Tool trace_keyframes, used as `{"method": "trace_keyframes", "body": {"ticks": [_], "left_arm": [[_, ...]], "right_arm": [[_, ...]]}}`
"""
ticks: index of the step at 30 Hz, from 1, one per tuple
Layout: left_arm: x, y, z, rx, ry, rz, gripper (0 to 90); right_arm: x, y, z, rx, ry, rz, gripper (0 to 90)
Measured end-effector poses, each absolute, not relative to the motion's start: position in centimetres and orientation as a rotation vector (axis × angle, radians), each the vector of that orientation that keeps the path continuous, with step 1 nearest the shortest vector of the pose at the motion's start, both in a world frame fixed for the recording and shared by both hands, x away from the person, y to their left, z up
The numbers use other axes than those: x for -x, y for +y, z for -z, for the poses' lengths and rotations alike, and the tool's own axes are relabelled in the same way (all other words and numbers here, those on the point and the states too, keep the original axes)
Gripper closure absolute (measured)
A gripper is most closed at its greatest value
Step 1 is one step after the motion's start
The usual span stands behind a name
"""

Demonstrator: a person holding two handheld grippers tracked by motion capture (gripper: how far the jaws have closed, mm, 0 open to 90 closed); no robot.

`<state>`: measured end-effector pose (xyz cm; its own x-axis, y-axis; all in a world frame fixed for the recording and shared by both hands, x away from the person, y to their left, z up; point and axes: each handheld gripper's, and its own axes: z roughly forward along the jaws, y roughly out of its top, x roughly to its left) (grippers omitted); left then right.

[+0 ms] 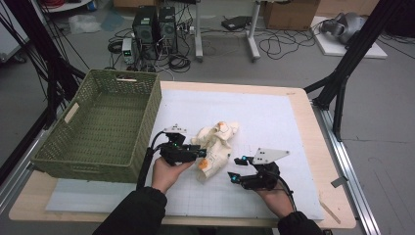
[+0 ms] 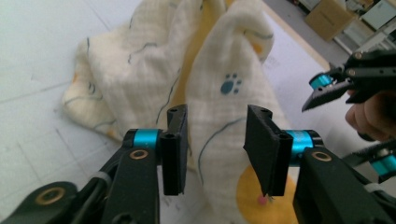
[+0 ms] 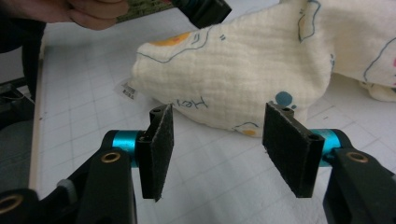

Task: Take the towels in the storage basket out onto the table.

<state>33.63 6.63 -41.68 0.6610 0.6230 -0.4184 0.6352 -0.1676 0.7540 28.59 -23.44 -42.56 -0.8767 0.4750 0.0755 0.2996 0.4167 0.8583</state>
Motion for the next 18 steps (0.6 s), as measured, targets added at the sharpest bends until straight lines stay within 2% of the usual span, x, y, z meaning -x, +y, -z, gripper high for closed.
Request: {"method": "trace_keyframes", "body": {"ticks": [4, 11, 14, 18], "left_arm": [[-33.7, 6.7, 42.6, -1.888, 1.004, 0.016, 70.7], [-33.9, 5.8, 43.3, -1.928, 0.989, 0.042, 74.7], [-34.0, 5.8, 43.5, -1.956, 0.992, 0.038, 80.2], [-34.0, 6.0, 43.3, -1.953, 0.985, 0.029, 82.4]], "right_arm": [[-29.3, -22.6, 42.8, -0.685, 2.499, -1.416, 47.6], [-30.5, -20.5, 43.6, -0.680, 2.543, -1.322, 54.1], [-30.9, -19.7, 44.1, -0.689, 2.567, -1.264, 60.8], [-31.3, -18.9, 44.6, -0.670, 2.598, -1.186, 75.7]]}}
